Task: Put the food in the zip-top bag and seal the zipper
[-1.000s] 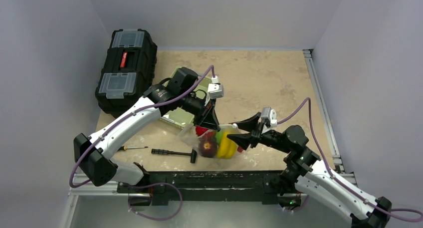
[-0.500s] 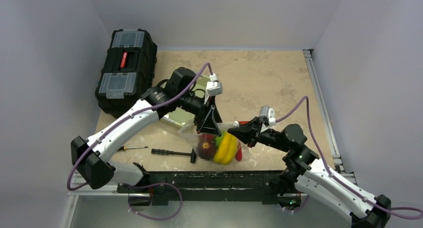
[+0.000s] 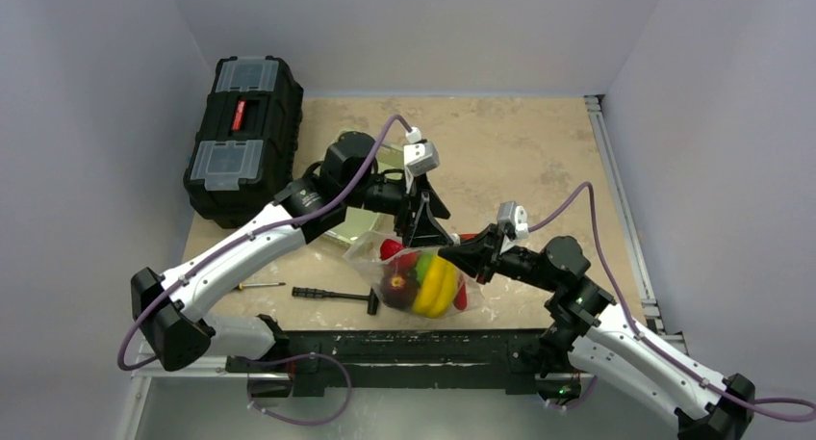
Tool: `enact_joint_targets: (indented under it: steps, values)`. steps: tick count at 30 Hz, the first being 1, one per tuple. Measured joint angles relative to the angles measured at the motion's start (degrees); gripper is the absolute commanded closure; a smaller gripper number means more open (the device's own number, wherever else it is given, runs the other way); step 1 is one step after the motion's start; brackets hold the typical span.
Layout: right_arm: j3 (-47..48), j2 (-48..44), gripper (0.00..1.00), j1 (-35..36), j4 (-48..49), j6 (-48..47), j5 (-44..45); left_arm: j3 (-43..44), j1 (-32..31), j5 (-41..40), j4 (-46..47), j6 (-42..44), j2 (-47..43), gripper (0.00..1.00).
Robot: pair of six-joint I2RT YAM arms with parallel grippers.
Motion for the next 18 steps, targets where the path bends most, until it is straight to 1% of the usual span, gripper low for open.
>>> enact_joint_targets:
  steps: [3, 7, 11, 13, 17, 18]
  values:
    - [0.0, -0.3, 1.00, 0.0, -0.3, 0.0, 0.0, 0.0, -1.0, 0.5, 0.1, 0.4, 1.3, 0.32]
    - [0.0, -0.4, 1.00, 0.0, -0.3, 0.0, -0.1, 0.4, -1.3, 1.7, -0.5, 0.5, 3.5, 0.24]
    - [0.0, -0.4, 1.00, 0.0, -0.3, 0.0, -0.2, 1.6, -1.4, 2.6, -1.7, 0.7, 5.7, 0.24]
    - [0.0, -0.4, 1.00, 0.0, -0.3, 0.0, -0.2, 2.4, -1.4, 3.3, -2.8, 1.1, 6.6, 0.31]
    - [0.0, -0.4, 1.00, 0.0, -0.3, 0.0, -0.3, 3.6, -1.4, 5.0, -4.0, 1.6, 8.0, 0.56]
    - [0.0, -0.4, 1.00, 0.0, -0.3, 0.0, -0.3, 3.7, -1.4, 5.4, -4.2, 1.8, 8.2, 0.61]
